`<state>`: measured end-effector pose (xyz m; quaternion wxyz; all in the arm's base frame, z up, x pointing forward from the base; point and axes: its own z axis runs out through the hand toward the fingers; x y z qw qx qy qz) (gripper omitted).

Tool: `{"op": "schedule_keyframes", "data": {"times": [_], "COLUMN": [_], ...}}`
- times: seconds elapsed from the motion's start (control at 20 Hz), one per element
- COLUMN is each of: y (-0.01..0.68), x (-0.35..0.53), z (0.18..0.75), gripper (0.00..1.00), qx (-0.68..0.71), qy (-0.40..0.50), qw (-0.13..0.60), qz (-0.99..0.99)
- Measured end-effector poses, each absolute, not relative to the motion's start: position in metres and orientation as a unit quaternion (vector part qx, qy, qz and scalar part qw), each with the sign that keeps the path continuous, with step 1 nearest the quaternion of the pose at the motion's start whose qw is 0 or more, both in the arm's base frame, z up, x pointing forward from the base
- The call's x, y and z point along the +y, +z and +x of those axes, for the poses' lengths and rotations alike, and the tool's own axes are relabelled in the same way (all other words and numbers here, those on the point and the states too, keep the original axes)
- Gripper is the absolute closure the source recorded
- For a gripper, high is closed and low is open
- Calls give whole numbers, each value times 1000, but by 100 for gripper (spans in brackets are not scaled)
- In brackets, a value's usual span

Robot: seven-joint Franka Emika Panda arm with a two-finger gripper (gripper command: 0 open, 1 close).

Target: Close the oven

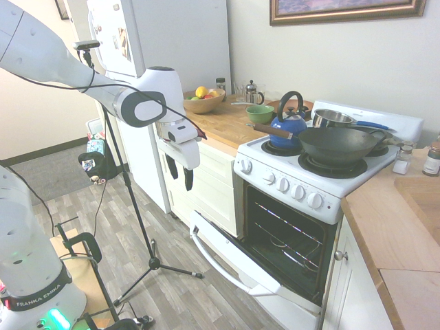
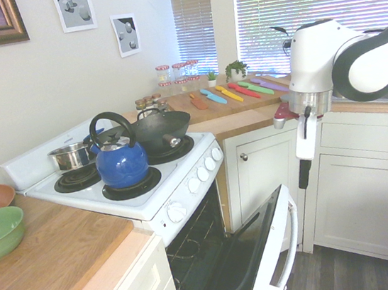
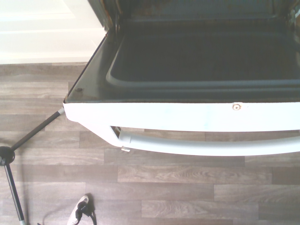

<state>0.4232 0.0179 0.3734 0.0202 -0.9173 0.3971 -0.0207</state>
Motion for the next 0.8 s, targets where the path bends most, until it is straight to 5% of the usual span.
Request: {"op": "schedule_keyframes", "data": {"times": [0.2, 0.8], "y": [357, 142], "x": [9, -58], "z": [424, 486], "gripper": [0, 0], "qx": [416, 455], "qy": [-8, 109], "qw": [-3, -53], "qz": [-909, -882]}}
